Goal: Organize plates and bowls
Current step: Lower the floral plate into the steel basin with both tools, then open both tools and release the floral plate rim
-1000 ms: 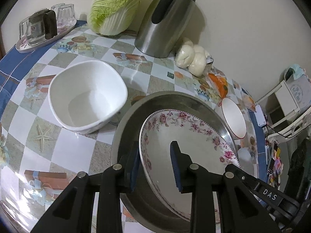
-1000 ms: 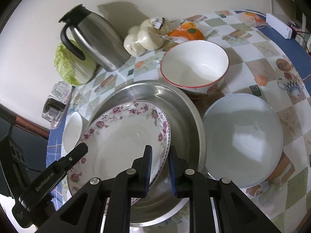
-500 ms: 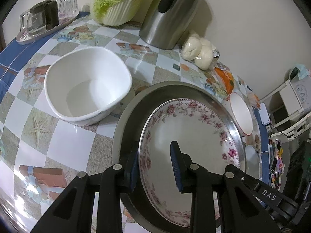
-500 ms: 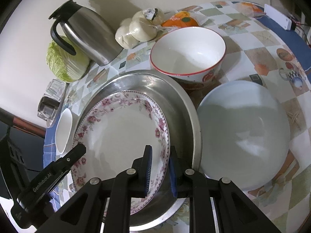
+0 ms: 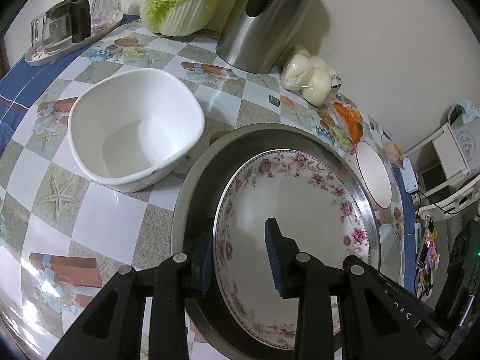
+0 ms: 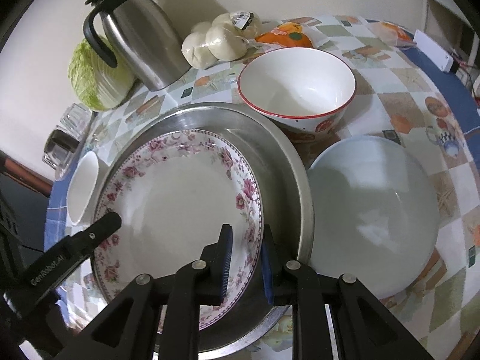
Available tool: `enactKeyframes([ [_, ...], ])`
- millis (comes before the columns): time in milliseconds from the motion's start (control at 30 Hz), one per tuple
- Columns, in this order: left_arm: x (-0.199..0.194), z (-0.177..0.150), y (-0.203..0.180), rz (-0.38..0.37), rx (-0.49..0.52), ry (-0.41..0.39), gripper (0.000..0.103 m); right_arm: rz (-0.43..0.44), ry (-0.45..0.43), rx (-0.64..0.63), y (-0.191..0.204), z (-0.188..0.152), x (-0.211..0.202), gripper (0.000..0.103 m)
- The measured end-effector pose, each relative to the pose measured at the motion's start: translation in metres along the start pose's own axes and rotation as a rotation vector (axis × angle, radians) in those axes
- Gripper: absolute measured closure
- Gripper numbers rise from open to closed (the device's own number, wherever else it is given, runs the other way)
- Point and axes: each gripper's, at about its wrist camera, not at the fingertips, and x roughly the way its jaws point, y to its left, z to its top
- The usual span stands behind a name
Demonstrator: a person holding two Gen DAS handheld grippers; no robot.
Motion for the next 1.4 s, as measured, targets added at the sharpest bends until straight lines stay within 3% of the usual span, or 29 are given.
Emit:
enactKeyframes([
  [300, -0.003, 0.000, -0.005, 0.033, 0.029, -0.009, 0.068, -0.030, -0.012, -0.028, 0.003, -0.001, -0.003, 0.083],
  [600, -0.030, 0.003, -0.019, 0.052, 0.094, -0.099, 0.063, -0.059, -0.062, -0.057, 0.008, 0.000, -0.017, 0.082],
  [733, -0.039, 0.004, -0.023, 0.078, 0.113, -0.124, 0.050, -0.060, -0.088, -0.060, 0.009, 0.001, -0.029, 0.082],
  [800, -0.043, 0.004, -0.026, 0.102, 0.124, -0.139, 0.048, -0.060, -0.109, -0.061, 0.009, 0.001, -0.036, 0.072],
  [867, -0.047, 0.003, -0.028, 0.120, 0.138, -0.150, 0.046, -0.067, -0.136, -0.062, 0.010, 0.002, -0.043, 0.050],
  [933, -0.049, 0.002, -0.030, 0.151, 0.160, -0.161, 0.040, -0.078, -0.153, -0.066, 0.010, 0.002, -0.048, 0.038],
  [1233, -0.055, -0.002, -0.039, 0.240, 0.203, -0.166, 0.037, -0.107, -0.153, -0.092, 0.008, -0.002, -0.059, 0.036],
  [1400, -0.055, -0.005, -0.042, 0.247, 0.208, -0.153, 0.037, -0.156, -0.131, -0.126, 0.017, -0.006, -0.062, 0.036],
])
